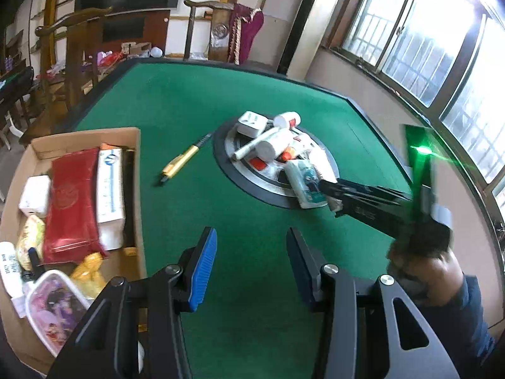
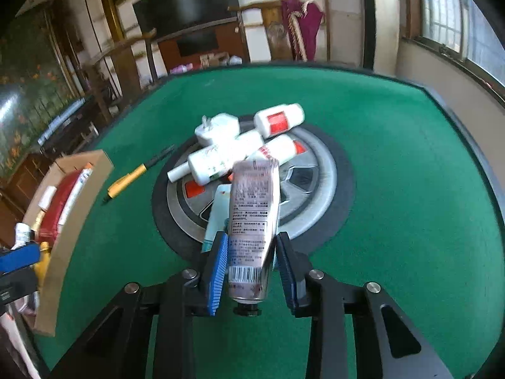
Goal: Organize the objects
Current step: 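Move both tools back over the pile of toiletries, then grasp the blue cartoon tissue packet with the left tool while the right grasps the white oulisi tube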
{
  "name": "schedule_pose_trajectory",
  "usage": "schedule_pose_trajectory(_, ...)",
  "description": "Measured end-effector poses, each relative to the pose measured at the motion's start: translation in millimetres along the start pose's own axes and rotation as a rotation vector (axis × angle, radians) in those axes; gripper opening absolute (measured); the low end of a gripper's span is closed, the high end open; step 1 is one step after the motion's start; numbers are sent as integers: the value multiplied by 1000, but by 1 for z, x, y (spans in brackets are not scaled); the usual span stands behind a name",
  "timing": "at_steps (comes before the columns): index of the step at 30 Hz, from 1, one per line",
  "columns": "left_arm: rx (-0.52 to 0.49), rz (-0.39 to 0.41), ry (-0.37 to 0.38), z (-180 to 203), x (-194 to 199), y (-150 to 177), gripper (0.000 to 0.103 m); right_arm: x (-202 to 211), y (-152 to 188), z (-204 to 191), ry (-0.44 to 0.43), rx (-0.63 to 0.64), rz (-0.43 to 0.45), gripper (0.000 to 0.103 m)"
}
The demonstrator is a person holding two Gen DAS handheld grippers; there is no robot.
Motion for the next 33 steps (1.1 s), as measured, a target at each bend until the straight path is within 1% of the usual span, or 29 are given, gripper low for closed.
schedule_pose_trajectory(3,20,-53,19,17,-19,-6,50,24,4,17,-17,-49,56,33)
schedule_pose_trajectory(4,40,-70,27,24,-30,-11,52,29,3,24,-21,-66,71,31)
schedule_pose_trajectory(5,53,-85,24,29,-38,-15,55,33,5,33,-26,-92,87,11)
schedule_pose_trajectory(6,55,-114,20,37,-51,-19,55,33,6,37,-36,-107,87,7)
schedule_pose_trajectory(8,40,-159,-7,51,-73,-25,55,32,7,45,-63,-138,91,6)
schedule_pose_trajectory(10,19,-185,-51,62,-93,-29,55,30,5,51,-64,-145,95,6)
schedule_pose_trajectory(13,25,-183,-102,65,-107,-32,55,27,9,56,-87,-152,85,6)
schedule_pose_trajectory(15,71,-185,-97,61,-111,-32,55,23,8,61,-118,-175,89,7)
schedule_pose_trajectory(17,116,-173,-97,53,-113,-34,55,18,6,62,-153,-194,67,7)
schedule_pose_trajectory(18,134,-169,-102,49,-113,-35,55,15,5,62,-150,-192,61,7)
schedule_pose_trajectory(20,163,-188,-101,42,-118,-35,55,6,1,59,-126,-182,34,8)
schedule_pose_trajectory(22,181,-202,-92,37,-120,-34,55,-8,-6,53,-114,-138,-17,10)
schedule_pose_trajectory(24,189,-194,-79,34,-118,-33,55,-14,-12,55,-46,-95,-31,11)
schedule_pose_trajectory(25,188,-194,-75,33,-117,-33,55,-15,-14,58,-13,-72,-38,14)
schedule_pose_trajectory(27,182,-199,-59,30,-113,-32,55,-15,-17,69,15,-69,-38,19)
schedule_pose_trajectory(29,177,-190,-59,27,-110,-35,55,-18,-19,80,39,-79,-44,34)
schedule_pose_trajectory(30,175,-187,-61,26,-110,-36,55,-22,-19,83,57,-62,-64,36)
schedule_pose_trajectory(32,174,-184,-39,27,-107,-39,55,-32,-19,81,52,-26,-93,37)
schedule_pose_trajectory(33,173,-186,-29,28,-106,-39,55,-35,-19,80,65,-18,-101,38)
Point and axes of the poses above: each gripper's, at about its wrist camera, not at the fingertips, and x roughly against the way its jaws point, z to its right, y to its underside, the point moved 7 cm from there along -x, roughly the way its jaws point, and after that the axes turned 10 degrees about x, right-handed, at the moved point
